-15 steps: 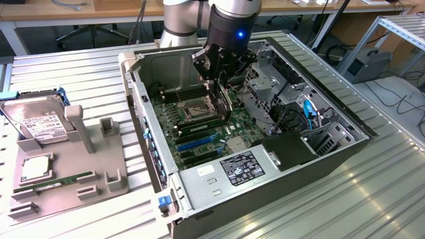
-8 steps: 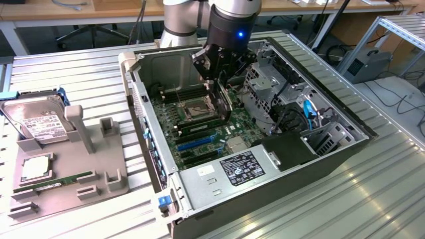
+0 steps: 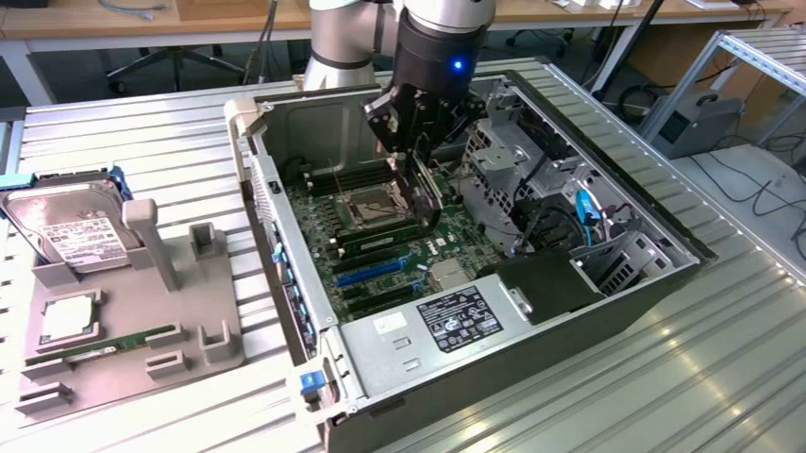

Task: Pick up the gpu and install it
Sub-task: 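Insert the gpu into the slot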

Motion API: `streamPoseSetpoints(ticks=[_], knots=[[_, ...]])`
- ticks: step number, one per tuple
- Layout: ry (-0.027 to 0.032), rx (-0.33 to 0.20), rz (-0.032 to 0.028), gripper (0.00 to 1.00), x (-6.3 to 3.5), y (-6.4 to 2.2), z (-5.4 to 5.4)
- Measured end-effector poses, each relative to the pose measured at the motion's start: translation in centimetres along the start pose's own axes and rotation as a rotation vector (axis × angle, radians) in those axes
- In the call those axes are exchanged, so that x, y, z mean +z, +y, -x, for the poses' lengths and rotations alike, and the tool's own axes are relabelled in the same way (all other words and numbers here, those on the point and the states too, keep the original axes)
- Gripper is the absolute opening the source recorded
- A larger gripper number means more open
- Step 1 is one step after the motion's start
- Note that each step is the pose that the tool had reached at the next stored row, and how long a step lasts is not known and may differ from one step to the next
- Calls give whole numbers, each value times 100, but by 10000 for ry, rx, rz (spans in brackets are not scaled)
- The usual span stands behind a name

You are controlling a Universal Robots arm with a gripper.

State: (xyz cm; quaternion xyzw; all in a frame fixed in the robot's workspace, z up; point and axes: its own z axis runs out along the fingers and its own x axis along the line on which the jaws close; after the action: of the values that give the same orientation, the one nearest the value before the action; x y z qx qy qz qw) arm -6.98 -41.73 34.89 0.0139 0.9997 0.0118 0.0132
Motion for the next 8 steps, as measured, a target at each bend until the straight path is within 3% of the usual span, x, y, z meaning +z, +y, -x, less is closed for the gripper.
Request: streamPoseSetpoints(ticks=[8], knots=[[14, -595, 16, 27, 1, 0, 0]])
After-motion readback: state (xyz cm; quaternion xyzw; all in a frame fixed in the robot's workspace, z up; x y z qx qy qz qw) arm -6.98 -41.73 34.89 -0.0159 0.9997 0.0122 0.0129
